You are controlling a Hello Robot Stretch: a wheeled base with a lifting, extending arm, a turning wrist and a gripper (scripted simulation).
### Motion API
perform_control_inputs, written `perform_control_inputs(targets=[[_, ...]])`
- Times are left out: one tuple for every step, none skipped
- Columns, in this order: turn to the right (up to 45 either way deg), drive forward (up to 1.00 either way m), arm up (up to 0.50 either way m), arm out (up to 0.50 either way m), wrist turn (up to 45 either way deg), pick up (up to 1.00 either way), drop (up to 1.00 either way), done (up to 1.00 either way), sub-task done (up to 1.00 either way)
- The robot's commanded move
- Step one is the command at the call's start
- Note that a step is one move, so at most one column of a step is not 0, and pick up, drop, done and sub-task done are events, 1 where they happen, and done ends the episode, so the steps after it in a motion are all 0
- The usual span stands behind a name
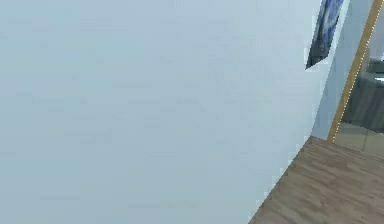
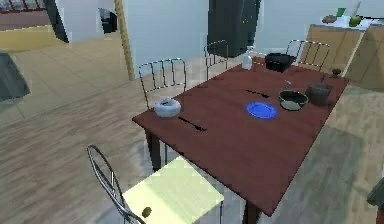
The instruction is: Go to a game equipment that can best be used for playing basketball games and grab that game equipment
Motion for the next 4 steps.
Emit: perform_control_inputs(targets=[[0.0, 0.2, 0.0, 0.0, 0.0, 0.0, 0.0, 0.0, 0.0], [39.0, 0.0, 0.0, 0.0, 0.0, 0.0, 0.0, 0.0, 0.0], [0.0, 0.75, 0.0, 0.0, 0.0, 0.0, 0.0, 0.0, 0.0], [18.0, 0.0, 0.0, 0.0, 0.0, 0.0, 0.0, 0.0, 0.0]])
